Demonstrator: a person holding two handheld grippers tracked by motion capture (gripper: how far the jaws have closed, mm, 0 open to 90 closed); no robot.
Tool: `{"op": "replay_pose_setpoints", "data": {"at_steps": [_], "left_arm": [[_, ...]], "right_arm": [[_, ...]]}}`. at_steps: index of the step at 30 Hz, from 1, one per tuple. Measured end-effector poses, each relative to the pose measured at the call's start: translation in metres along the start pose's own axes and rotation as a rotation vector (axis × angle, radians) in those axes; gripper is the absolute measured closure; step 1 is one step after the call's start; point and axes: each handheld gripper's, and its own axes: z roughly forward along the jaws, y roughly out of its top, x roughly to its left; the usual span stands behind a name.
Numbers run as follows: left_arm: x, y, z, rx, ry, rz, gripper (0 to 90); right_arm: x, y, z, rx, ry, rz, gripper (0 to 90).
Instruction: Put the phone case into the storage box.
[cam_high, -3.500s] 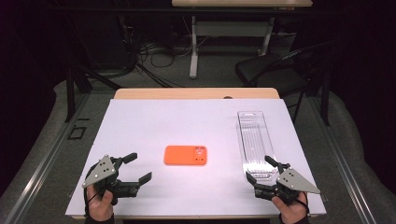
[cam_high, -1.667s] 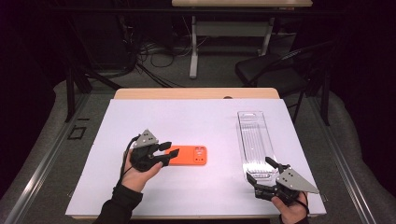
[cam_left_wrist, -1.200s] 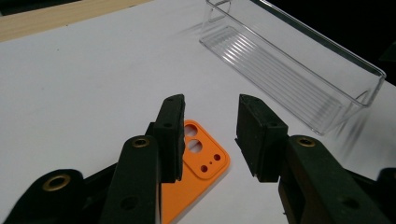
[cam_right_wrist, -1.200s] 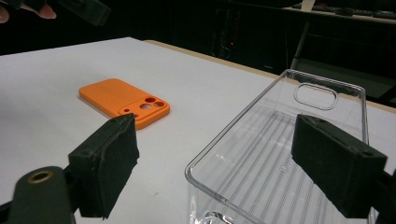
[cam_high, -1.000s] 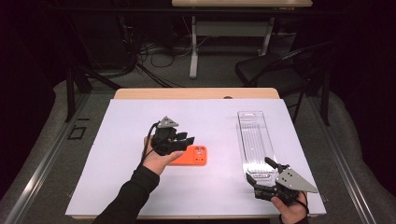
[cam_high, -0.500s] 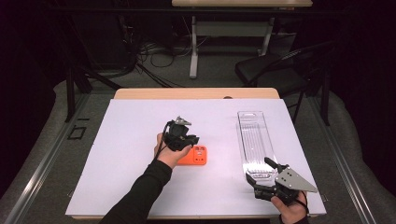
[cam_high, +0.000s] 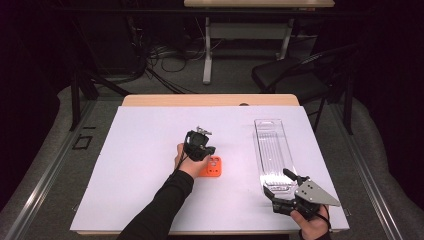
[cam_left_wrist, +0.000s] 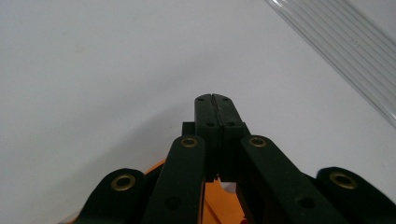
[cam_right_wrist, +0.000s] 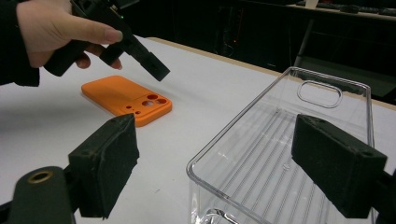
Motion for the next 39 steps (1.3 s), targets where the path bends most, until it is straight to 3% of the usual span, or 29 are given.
{"op": "replay_pose_setpoints", "data": {"at_steps": [11,24,29,33,39], "left_arm": [[0.004,-0.003,0.024,0.029,0.012,-0.049,90.0],[0.005,-0.002,0.032,0.042,-0.023,-0.092,90.0],[0.003,-0.002,0.033,0.048,-0.010,-0.079,90.0],[0.001,-0.002,0.032,0.062,-0.024,-0.070,90.0],[-0.006,-0.003,0.029,0.099,-0.032,-0.027,90.0]], "right_arm": [[0.000,0.000,0.000,-0.003,0.005,-0.001,14.1],[0.000,0.000,0.001,-0.003,0.009,-0.002,14.1],[0.001,0.000,0.001,-0.004,0.010,0.000,14.1],[0.000,-0.001,0.001,-0.001,0.009,0.002,14.1],[0.000,-0.001,0.001,-0.003,0.008,0.004,14.1]]}}
